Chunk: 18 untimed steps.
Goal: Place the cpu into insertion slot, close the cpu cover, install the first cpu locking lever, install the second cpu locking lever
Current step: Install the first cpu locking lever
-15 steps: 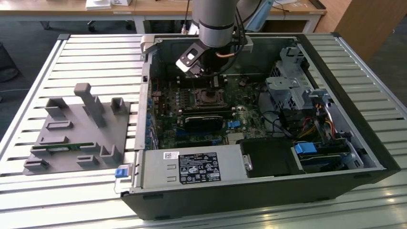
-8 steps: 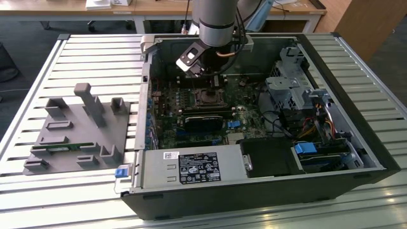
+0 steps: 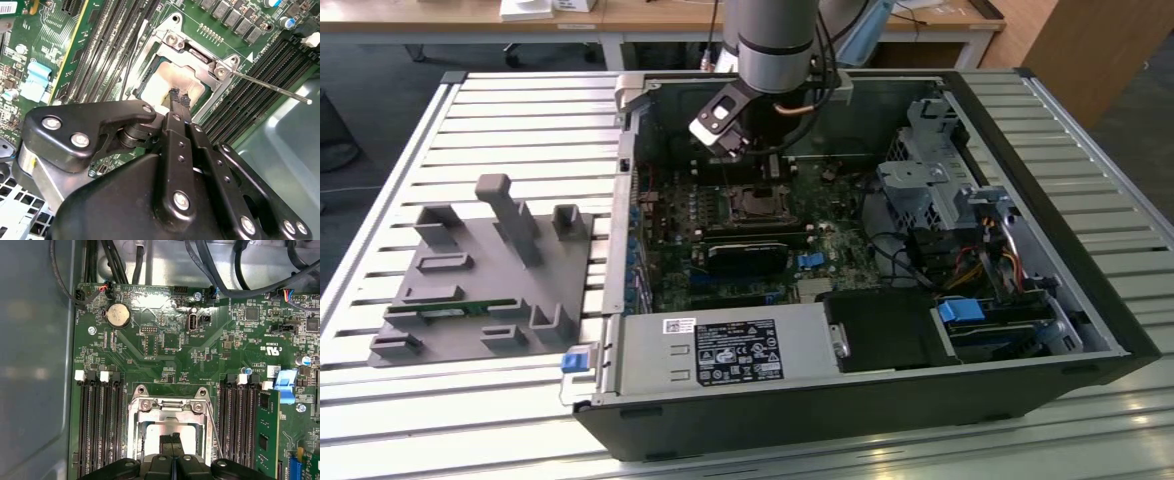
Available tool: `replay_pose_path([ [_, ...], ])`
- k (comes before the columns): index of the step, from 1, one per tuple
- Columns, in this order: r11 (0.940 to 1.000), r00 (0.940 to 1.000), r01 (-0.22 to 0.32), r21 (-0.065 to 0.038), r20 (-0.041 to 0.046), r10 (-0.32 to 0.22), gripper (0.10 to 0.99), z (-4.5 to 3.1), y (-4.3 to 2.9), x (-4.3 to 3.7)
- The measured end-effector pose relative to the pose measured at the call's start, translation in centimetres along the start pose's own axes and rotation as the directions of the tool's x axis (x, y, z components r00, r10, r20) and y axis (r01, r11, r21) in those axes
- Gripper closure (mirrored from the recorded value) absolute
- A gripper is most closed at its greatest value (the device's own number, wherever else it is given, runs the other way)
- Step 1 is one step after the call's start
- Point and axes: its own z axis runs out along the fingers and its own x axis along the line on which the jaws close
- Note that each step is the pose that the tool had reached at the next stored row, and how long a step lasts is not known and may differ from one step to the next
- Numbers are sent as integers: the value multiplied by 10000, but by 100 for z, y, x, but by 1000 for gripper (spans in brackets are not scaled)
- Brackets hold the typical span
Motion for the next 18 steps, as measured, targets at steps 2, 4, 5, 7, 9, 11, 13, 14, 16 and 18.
replay_pose_path([
  [2,10000,10000,0,0,0,0,980,-16,0,0],
  [4,10000,10000,0,0,-1,0,980,-27,1,0],
  [5,10000,10000,0,0,0,0,980,-32,1,-1],
  [7,10000,10000,0,0,0,0,980,-41,1,-1],
  [9,10000,10000,0,0,0,0,980,-49,1,-1],
  [11,10000,10000,0,0,0,0,980,-58,1,-1],
  [13,10000,10000,0,0,0,0,980,-64,1,-1],
  [14,10000,10000,0,0,0,0,980,-68,1,-1],
  [16,10000,10000,0,0,0,0,980,-75,1,-1],
  [18,10000,10000,0,0,1,0,980,-82,2,-1],
])
